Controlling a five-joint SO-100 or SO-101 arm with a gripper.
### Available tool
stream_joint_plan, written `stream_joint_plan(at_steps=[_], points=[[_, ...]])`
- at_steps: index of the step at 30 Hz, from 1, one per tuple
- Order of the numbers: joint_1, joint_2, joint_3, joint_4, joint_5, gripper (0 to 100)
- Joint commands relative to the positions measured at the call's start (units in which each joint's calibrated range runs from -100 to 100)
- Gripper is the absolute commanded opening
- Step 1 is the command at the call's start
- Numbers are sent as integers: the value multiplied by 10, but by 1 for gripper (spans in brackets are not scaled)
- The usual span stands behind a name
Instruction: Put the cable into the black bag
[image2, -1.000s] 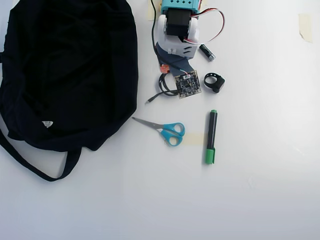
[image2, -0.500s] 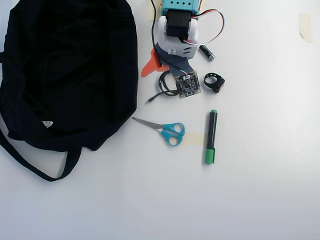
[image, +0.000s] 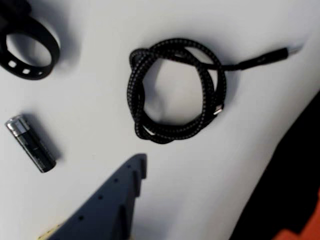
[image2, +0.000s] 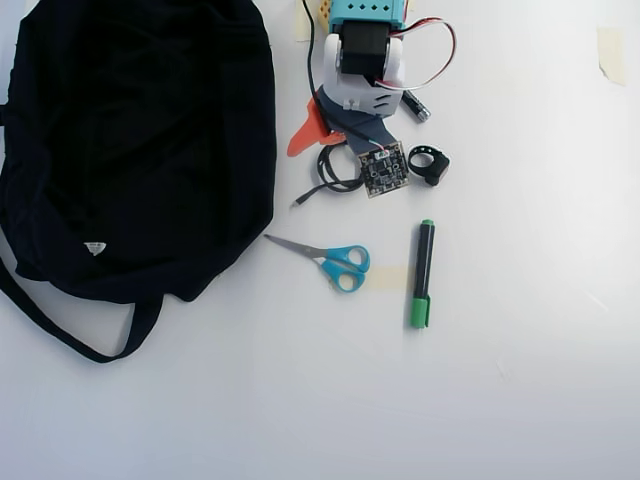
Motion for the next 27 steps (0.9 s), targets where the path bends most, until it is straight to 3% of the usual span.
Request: stream_joint_plan(at_steps=[1, 27], points=[[-4, -15, -4, -5, 0, 43], [-9, -15, 117, -160, -3, 43]])
